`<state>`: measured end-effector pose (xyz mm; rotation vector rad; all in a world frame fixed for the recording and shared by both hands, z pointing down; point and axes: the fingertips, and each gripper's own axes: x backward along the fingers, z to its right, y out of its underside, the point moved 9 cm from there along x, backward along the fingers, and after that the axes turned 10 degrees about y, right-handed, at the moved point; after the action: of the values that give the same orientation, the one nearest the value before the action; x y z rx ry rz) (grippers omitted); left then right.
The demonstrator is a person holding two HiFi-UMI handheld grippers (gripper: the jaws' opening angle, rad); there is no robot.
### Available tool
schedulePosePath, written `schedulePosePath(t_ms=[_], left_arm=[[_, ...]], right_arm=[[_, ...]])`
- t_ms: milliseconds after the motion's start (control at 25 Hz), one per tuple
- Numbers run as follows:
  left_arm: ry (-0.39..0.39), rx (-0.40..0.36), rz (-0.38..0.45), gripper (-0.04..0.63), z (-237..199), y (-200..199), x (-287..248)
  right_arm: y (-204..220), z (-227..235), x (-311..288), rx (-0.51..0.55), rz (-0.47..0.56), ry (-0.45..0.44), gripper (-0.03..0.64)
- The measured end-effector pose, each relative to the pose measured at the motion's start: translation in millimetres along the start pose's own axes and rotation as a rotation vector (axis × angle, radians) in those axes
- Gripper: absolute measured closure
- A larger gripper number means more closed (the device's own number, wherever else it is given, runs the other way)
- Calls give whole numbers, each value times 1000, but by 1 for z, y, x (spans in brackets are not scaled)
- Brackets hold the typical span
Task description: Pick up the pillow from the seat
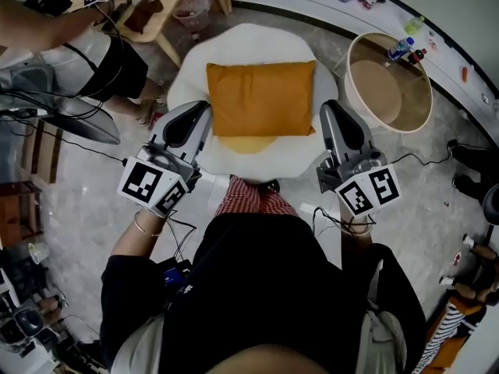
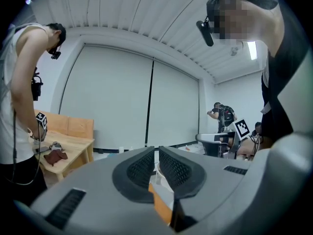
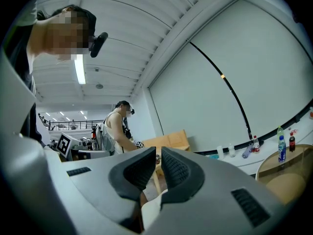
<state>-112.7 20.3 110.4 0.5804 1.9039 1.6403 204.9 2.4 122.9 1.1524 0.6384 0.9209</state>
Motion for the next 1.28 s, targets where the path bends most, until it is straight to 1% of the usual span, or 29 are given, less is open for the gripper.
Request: schedulePosePath(t_ms=[200,360,520,760,920,1080,1280], left_arm=[[31,-2,-10,561,-13,3,-5],[39,0,-22,561,-24,9,-13],[39,5,-13,561,-33,14,-26],[38,7,-34,561,-45,27,-34],[60,10,-69,561,-55,39,-41],[75,-9,-52,561,-60,49,-51],[76,16,-40,561,-65,62,-66]], right_arm=[[7,-5,-9,0,-3,25,588],[14,-3,-18,16,-23,39,588],[22,2,-26,32,-46,55,588],[37,11,-36,44,-78,97,586],[46,16,-44,48,-93,115,586],[58,19,-50,50,-104,130,586],[74,26,-55,39,-126,152,586]])
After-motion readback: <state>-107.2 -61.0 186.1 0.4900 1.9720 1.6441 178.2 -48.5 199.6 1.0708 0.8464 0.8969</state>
